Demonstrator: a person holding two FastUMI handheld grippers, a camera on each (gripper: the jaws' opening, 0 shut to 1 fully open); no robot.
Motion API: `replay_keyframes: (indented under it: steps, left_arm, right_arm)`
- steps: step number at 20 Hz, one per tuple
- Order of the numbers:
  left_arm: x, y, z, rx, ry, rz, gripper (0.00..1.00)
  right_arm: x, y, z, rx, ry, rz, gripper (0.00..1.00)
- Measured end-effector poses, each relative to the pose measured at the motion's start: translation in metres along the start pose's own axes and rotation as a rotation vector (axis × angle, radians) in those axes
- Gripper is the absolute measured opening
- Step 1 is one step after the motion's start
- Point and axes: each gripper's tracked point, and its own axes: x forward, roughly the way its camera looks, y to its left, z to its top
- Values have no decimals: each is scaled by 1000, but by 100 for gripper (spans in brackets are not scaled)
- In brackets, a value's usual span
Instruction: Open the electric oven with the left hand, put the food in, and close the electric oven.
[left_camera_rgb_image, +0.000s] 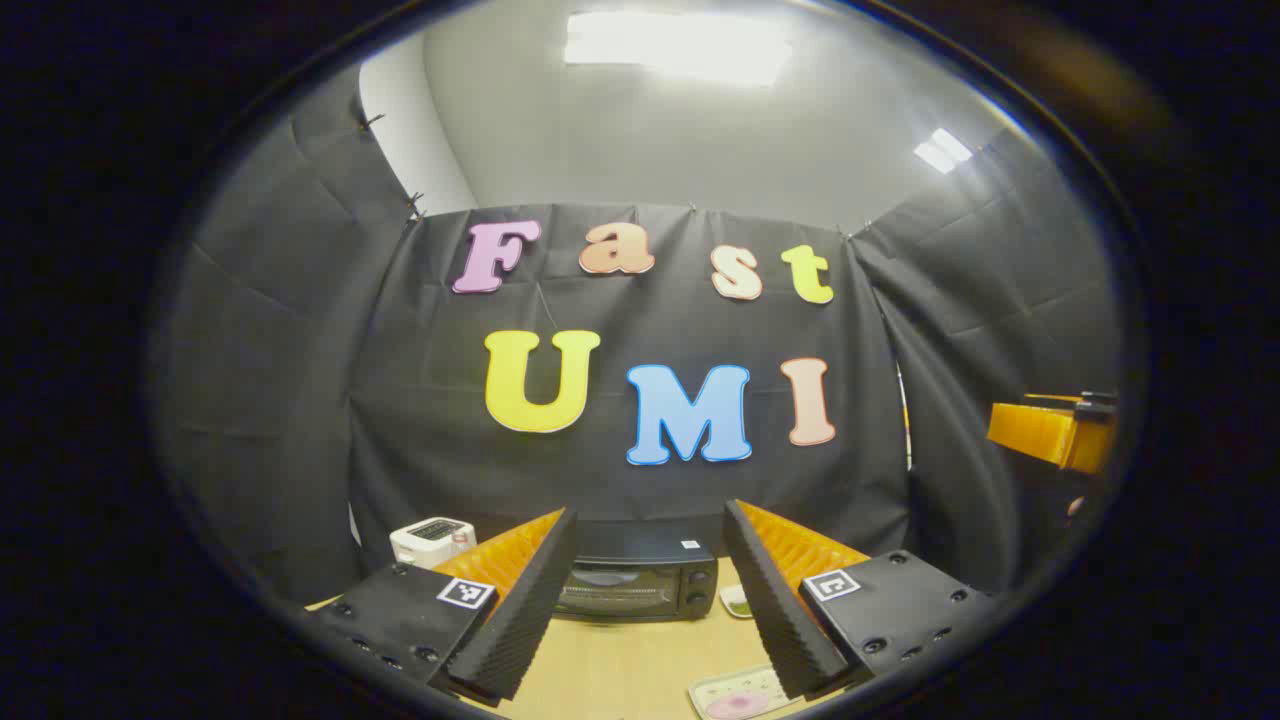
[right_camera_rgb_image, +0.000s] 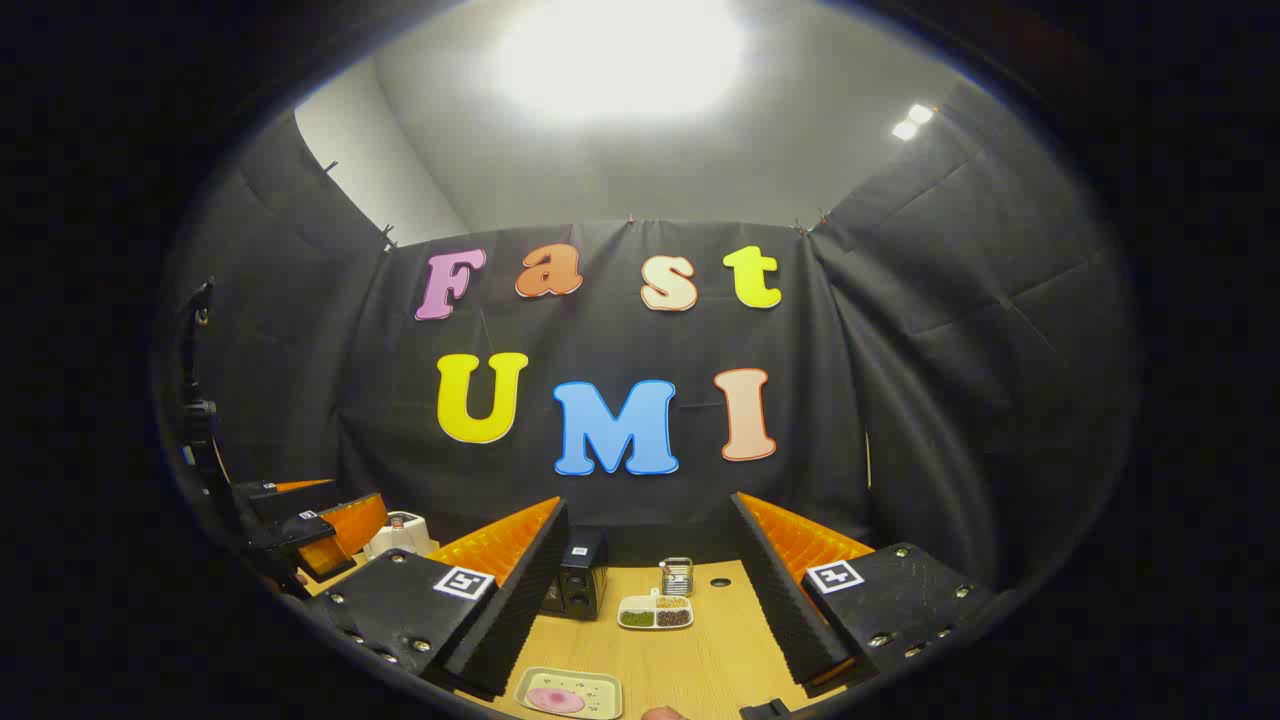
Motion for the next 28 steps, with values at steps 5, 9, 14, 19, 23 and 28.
replay_keyframes:
  steps: [5,9,14,19,23,28]
  left_arm:
    - [-12,12,-3,37,-9,53,96]
    - [-12,13,-10,45,9,71,96]
    - [-5,7,-9,63,19,85,100]
    - [-2,0,-7,45,14,103,96]
    - [6,-13,-13,51,18,128,100]
    - [30,-24,-20,76,19,144,100]
  right_arm:
    - [11,-10,-4,-21,-24,6,98]
    - [18,-19,-15,-16,-22,-10,98]
    - [29,-22,-33,7,-10,16,98]
    - [41,-36,-45,4,12,26,98]
    - [46,-50,-57,32,25,32,98]
    - [51,-61,-78,62,60,62,98]
